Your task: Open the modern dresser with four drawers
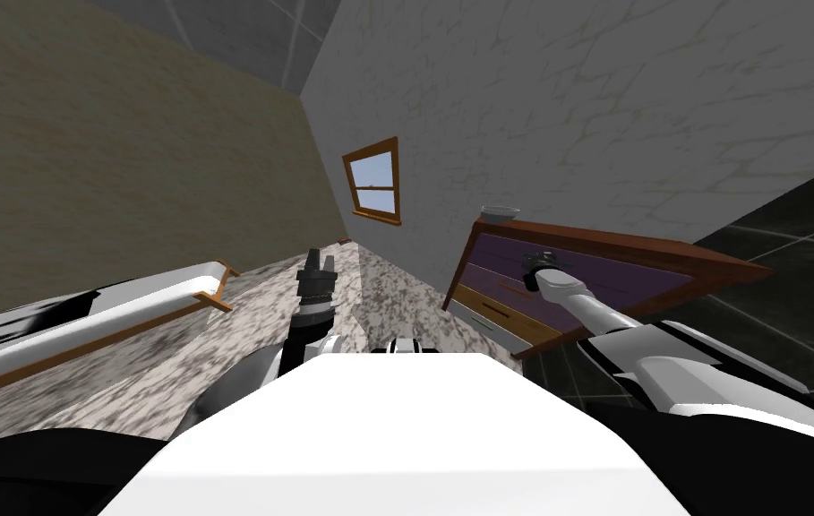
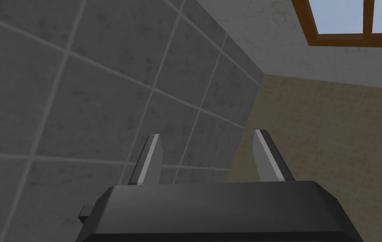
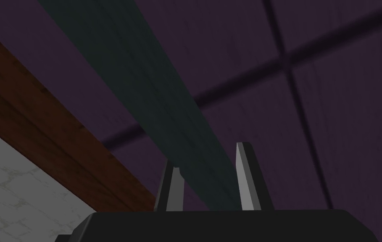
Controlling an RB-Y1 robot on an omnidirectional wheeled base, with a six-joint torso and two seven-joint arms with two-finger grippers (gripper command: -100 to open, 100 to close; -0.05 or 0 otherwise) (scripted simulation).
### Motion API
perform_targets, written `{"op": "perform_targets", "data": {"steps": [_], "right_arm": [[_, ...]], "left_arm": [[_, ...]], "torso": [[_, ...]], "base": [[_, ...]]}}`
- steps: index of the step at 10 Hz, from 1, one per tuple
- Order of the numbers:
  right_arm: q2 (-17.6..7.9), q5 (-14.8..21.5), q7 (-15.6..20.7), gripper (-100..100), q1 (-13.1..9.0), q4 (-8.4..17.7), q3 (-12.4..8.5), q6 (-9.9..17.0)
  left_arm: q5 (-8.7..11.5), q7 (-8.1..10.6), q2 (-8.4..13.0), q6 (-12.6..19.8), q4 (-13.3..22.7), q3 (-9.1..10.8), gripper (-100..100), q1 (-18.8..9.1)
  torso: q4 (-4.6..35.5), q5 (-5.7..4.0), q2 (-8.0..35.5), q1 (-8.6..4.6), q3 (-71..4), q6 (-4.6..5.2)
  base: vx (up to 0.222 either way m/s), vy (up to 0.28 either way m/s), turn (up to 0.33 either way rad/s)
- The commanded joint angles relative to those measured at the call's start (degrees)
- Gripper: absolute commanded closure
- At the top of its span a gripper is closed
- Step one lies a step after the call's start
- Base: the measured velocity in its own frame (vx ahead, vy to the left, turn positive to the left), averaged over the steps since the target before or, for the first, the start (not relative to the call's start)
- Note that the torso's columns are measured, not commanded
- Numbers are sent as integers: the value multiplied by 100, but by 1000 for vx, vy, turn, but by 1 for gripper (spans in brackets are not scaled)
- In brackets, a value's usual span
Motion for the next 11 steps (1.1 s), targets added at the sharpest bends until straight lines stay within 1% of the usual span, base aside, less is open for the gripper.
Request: {"op": "perform_targets", "data": {"steps": [1, 2, 3, 4, 5, 6, 7, 10, 11], "right_arm": [[14, 161, -85, 100, -33, -155, -12, -53], [44, 216, -105, 100, -12, -318, 6, -93], [59, 244, -116, 100, -2, -400, 15, -113], [88, 300, -136, 100, 19, -563, 33, -154], [103, 327, -146, 100, 30, -645, 42, -174], [127, 288, -106, 100, 30, -605, 64, -167], [66, 278, -135, 100, -13, -652, 55, -245], [-38, 245, -164, 100, -89, -716, 33, -342], [29, 254, -157, 100, -57, -675, 77, -346]], "left_arm": [[0, 0, 0, 0, 0, 0, 0, 0], [0, 0, 0, 0, 0, 0, 0, 0], [0, 0, 0, 0, 0, 0, 0, 0], [0, 0, 0, 0, 0, 0, 0, 0], [0, 0, 0, 0, 0, 0, 0, 0], [0, 0, 0, 0, 0, 0, 0, -1], [0, 0, 0, 0, 0, 0, 0, -2], [0, 0, 0, 1, 1, -1, 0, -4], [0, 0, -1, 1, 1, -1, 0, -4]], "torso": [[2, -10, 19, -12, 13, 7], [5, -16, 35, -26, 24, 9], [6, -20, 43, -30, 29, 17], [5, -26, 50, -34, 34, 9], [4, -25, 43, -32, 29, 7], [1, -24, 35, -30, 24, -1], [-2, -28, 33, -35, 22, -24], [14, -10, 54, -6, 35, -18], [22, 1, 58, 11, 37, -15]], "base": [[91, 41, -232], [102, 59, -294], [82, 65, -249], [85, 74, -275], [79, 80, -227], [32, 38, -38], [-76, 63, -19], [-151, 93, -31], [-81, 63, -7]]}}
